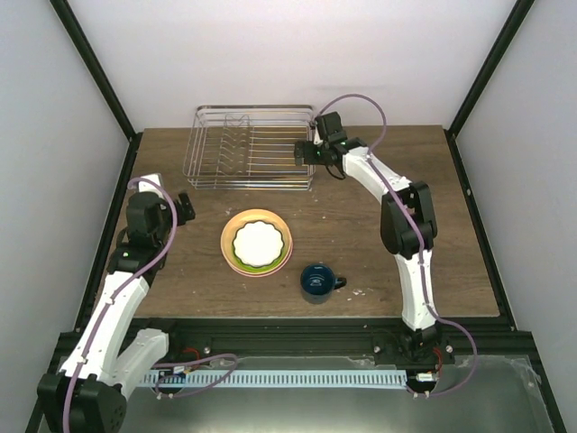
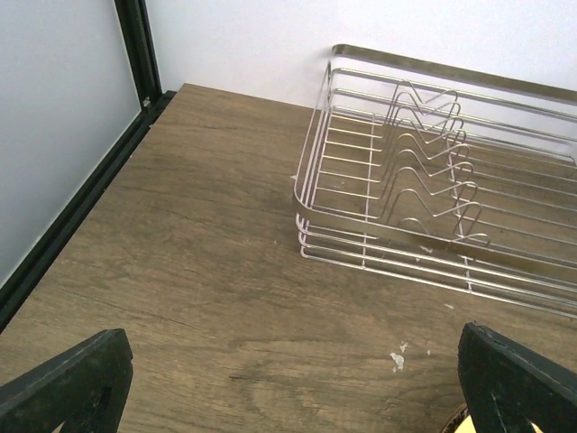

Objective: Load the mixed dishes into the dish rack

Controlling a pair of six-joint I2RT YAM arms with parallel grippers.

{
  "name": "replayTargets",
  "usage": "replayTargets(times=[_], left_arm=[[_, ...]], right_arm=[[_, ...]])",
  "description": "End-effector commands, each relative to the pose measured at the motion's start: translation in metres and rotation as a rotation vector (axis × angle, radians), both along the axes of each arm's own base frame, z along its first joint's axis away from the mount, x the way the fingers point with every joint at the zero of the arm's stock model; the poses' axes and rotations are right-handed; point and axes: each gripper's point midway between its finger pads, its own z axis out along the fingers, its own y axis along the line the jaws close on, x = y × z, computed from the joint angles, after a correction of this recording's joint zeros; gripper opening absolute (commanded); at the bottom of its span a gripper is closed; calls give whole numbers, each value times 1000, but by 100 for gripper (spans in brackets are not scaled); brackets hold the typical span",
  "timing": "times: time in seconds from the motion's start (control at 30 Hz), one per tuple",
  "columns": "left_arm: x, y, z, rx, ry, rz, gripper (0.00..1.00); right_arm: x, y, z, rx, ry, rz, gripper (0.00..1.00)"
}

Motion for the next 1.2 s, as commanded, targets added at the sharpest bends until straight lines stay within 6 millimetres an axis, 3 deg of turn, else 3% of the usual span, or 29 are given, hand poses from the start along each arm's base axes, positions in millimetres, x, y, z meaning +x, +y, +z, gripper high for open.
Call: replayTargets(times=[0.0,0.2,0.4,0.53,0.6,0.67,1.03,1.07,1.17], left_arm=[[-4,1,-2,13,4,0,100],[-3,0,-7,8,26,0,100],[-2,3,-10,22,37,13,100],[0,3,-13,25,43,13,100],[1,2,-15,24,51,10,100],[2,1,-15,25,56,6,100],[8,-3,-24,18,73,-13,100],[8,-3,-25,16,75,-15,100],[10,-5,-28,11,83,-24,100]], right_arm=[[13,12,13,27,-33,5,100],[26,18,-13,-10,22,20,100],[39,14,-14,-57,3,1,100],[37,17,-21,-53,21,15,100],[34,12,-23,-76,37,12,100],[29,5,-47,-130,92,4,100],[-5,-44,-64,-369,241,-27,100],[-7,-49,-48,-379,226,-40,100],[-11,-59,-38,-414,225,-48,100]])
